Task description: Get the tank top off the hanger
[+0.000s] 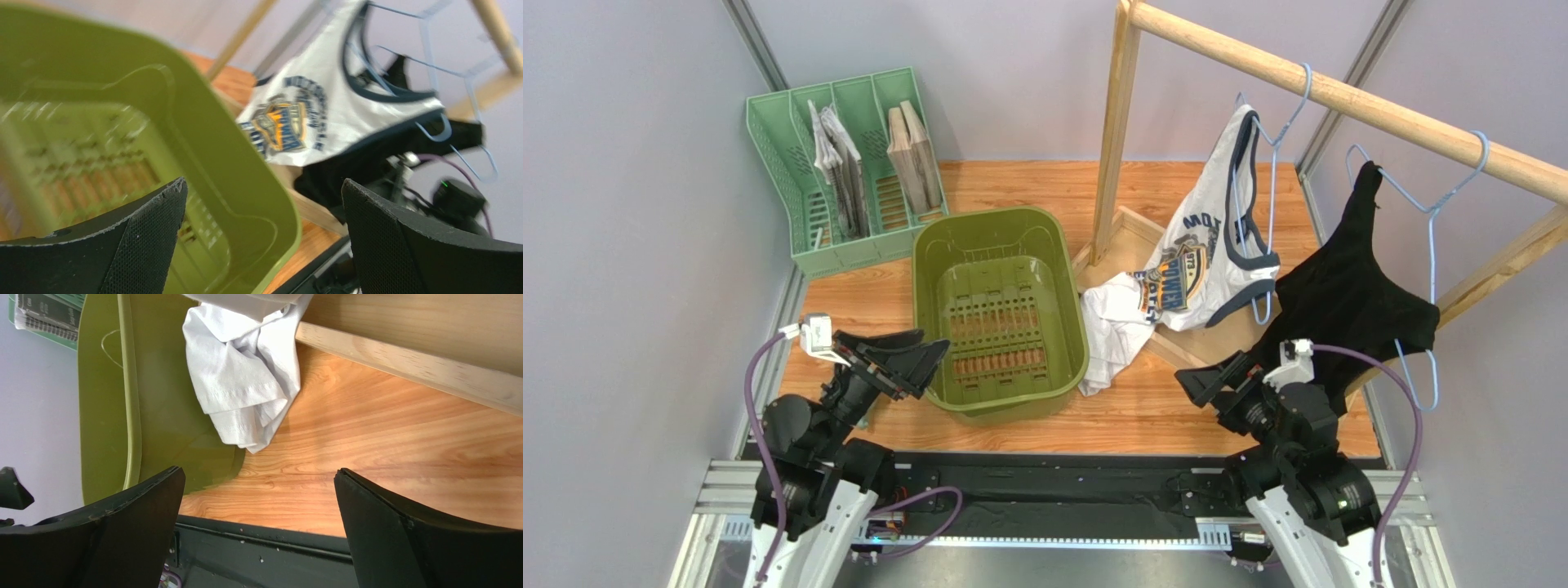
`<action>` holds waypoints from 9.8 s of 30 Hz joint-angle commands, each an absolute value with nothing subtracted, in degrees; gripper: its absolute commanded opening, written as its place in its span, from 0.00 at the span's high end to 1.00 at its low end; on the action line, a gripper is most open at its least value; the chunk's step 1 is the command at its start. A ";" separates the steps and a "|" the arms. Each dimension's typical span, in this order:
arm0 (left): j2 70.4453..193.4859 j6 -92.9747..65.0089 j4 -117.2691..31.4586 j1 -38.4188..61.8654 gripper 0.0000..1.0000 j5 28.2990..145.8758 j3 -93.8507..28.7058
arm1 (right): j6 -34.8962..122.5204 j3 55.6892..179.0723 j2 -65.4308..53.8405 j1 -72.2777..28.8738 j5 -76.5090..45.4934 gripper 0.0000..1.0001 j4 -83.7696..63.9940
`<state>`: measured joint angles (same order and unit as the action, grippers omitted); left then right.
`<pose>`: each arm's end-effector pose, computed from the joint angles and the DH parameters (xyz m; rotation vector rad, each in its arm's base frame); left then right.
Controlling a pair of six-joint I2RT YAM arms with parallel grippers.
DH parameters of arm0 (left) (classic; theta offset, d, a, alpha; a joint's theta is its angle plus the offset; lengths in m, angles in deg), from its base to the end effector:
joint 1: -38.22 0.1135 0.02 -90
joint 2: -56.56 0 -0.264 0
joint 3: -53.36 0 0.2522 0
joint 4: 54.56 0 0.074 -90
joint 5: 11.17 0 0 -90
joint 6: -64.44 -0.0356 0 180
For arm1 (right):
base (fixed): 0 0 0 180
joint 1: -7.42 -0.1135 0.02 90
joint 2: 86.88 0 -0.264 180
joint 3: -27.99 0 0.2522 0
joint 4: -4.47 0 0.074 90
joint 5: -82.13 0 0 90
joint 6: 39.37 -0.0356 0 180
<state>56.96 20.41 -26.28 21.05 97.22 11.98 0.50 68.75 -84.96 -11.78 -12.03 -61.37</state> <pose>0.0459 -0.0259 0.3044 -0.0751 1.4536 -1.1307 0.0465 0.0189 0.2308 0.5256 2.0788 0.8112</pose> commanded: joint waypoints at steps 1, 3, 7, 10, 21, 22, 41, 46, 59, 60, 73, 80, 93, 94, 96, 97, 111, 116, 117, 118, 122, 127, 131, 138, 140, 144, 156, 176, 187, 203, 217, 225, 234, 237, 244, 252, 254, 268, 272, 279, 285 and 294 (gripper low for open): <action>53.13 27.33 -4.63 21.17 0.01 81.58 6.12 | 4.57 76.01 -84.86 -11.82 -9.53 0.00 -69.93; 54.27 27.27 1.11 21.08 0.01 79.53 4.88 | 6.06 79.69 -83.98 -11.82 -9.54 0.00 -72.12; 54.98 21.38 -4.22 21.08 0.01 89.09 5.06 | 8.35 86.99 -83.01 -11.82 -9.36 0.00 -76.96; 55.42 18.48 -6.26 21.08 0.01 96.04 4.53 | 10.28 93.32 -82.92 -11.82 -8.13 0.00 -81.26; 54.01 18.83 -4.59 21.17 0.01 98.07 2.95 | 19.77 112.74 -75.99 -11.82 -10.68 0.00 -88.65; 55.05 18.47 -4.07 21.08 0.01 98.42 2.60 | 20.21 114.15 -75.28 -11.82 -10.51 0.00 -88.92; 66.49 8.19 -2.57 21.17 0.02 103.70 -4.70 | 25.58 141.41 -56.74 -11.74 -13.49 0.00 -81.98; 68.33 6.96 -2.83 21.08 0.02 105.89 -6.37 | 30.05 148.07 -47.43 -11.82 -9.55 0.00 -80.22; 72.56 6.52 -0.99 21.08 0.04 112.13 -10.24 | 36.83 151.26 -24.30 -11.91 12.71 0.20 -75.29; 72.29 6.34 -0.90 21.08 0.04 112.48 -10.24 | 36.48 148.74 -24.56 -11.82 12.70 0.21 -75.56; 72.82 6.60 -2.21 21.08 0.04 113.89 -7.07 | 34.81 131.84 -33.00 -11.82 12.62 0.62 -72.40; 78.08 9.23 -9.15 21.08 0.10 121.00 -6.63 | 34.81 135.25 -32.65 -11.82 13.40 0.98 -70.99; 97.15 12.86 -23.40 11.88 0.18 114.54 -11.01 | 34.90 151.26 -33.17 -11.82 4.27 1.00 -77.30; 99.78 10.93 -23.31 5.68 0.17 111.90 -12.59 | 34.98 151.00 -33.70 -11.82 2.43 1.00 -78.19; 102.86 9.42 -22.61 0.72 0.18 105.91 -17.60 | 35.07 149.95 -36.50 -11.82 0.50 1.00 -80.29; 105.75 9.24 -22.61 -2.70 0.18 103.55 -19.10 | 35.07 148.37 -37.47 -11.82 -0.21 1.00 -80.83; 133.01 -6.75 -22.00 -27.87 0.17 78.91 -49.60 | 30.50 133.17 -55.67 -11.82 -23.58 1.00 -91.82; 141.01 -8.33 -20.68 -28.49 0.18 73.03 -56.73 | 29.01 129.73 -61.03 -11.74 -25.97 1.00 -94.18; 142.76 -8.77 -20.24 -28.83 0.21 72.50 -57.43 | 29.01 129.81 -61.38 -11.74 -25.89 1.00 -94.63; 143.74 -8.95 -19.89 -29.01 0.22 71.37 -58.91 | 29.01 129.73 -61.82 -11.74 -25.97 1.00 -95.07; 147.34 -8.86 -18.04 -29.54 0.32 69.77 -62.00 | 29.09 129.81 -63.67 -11.74 -26.94 1.00 -97.00; 149.20 -8.42 -16.81 -30.42 0.53 67.58 -63.76 | 29.62 129.37 -64.99 -11.74 -27.82 1.00 -98.32; 148.93 -9.04 -16.63 -30.60 0.70 66.09 -63.94 | 30.15 129.90 -65.96 -11.82 -26.67 1.00 -101.22; 150.69 -11.75 -13.56 -30.60 1.00 61.52 -68.24 | 29.45 128.50 -70.52 -11.82 -29.30 1.00 -104.83; 151.04 -12.55 -11.90 -30.51 1.00 58.10 -70.35 | 28.05 127.10 -73.07 -11.82 -31.15 1.00 -104.83; 150.78 -14.22 -10.66 -30.60 1.00 48.62 -72.99 | 26.20 123.23 -76.50 -11.82 -33.18 1.00 -104.74; 150.95 -11.15 -4.50 -24.00 1.00 51.21 -75.90 | 28.13 128.66 -80.29 -11.82 -31.78 1.00 -104.65; 143.93 -4.56 -14.78 -23.92 1.00 73.18 -54.56 | 23.56 129.03 -66.85 -11.82 -15.96 1.00 -87.35; 135.05 0.54 -24.10 -23.92 1.00 89.89 -41.45 | 21.19 118.40 -64.03 -11.73 -17.09 1.00 -73.55; 134.51 -5.09 -12.85 -23.92 0.25 84.26 -56.89 | 21.53 106.44 -56.91 -11.82 -15.86 1.00 -59.83; 153.94 2.91 -18.83 -23.92 0.27 86.22 -72.55 | 22.41 104.06 -56.29 -11.82 -19.38 1.00 -58.25; 159.74 6.25 -20.76 -23.92 0.29 86.39 -76.15 | 23.20 102.48 -56.73 -11.82 -21.66 1.00 -58.51; 164.57 10.91 -23.22 -20.93 0.49 89.45 -77.65 | 25.40 102.30 -54.98 -11.82 -22.28 1.00 -57.72; 164.93 11.09 -24.10 -20.23 0.57 89.99 -77.65 | 25.93 102.57 -54.19 -11.82 -22.02 1.00 -57.81; 165.54 7.14 -22.01 -19.70 0.97 86.92 -81.51 | 27.60 103.09 -51.81 -11.82 -19.30 0.85 -58.42; 163.09 -2.09 -17.34 -19.70 1.00 78.92 -82.93 | 27.77 109.24 -48.64 -11.82 -5.14 0.23 -69.57; 161.16 -2.80 -17.42 -19.70 1.00 76.72 -81.00 | 29.26 109.42 -49.69 -11.82 -6.10 0.22 -71.69; 151.66 20.47 -35.86 -19.70 1.00 91.12 -63.60 | 30.50 100.55 -63.23 -11.74 -37.65 0.19 -64.66; 150.60 29.44 -44.39 -19.70 1.00 97.09 -57.54 | 30.06 100.02 -64.99 -11.82 -38.54 0.24 -65.10; 150.25 34.38 -48.37 -21.80 1.00 94.39 -53.92 | 26.20 97.39 -66.39 -11.82 -41.53 0.45 -61.77; 151.56 34.12 -47.22 -24.70 1.00 90.34 -54.71 | 23.39 95.45 -66.75 -11.82 -37.49 0.68 -62.20; 152.10 29.65 -44.67 -25.24 1.00 90.34 -56.29 | 18.03 95.62 -67.36 -11.82 -34.42 1.00 -63.08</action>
<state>152.76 30.84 -43.22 -24.36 89.57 -53.46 21.13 95.02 -66.47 -11.78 -37.38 -64.75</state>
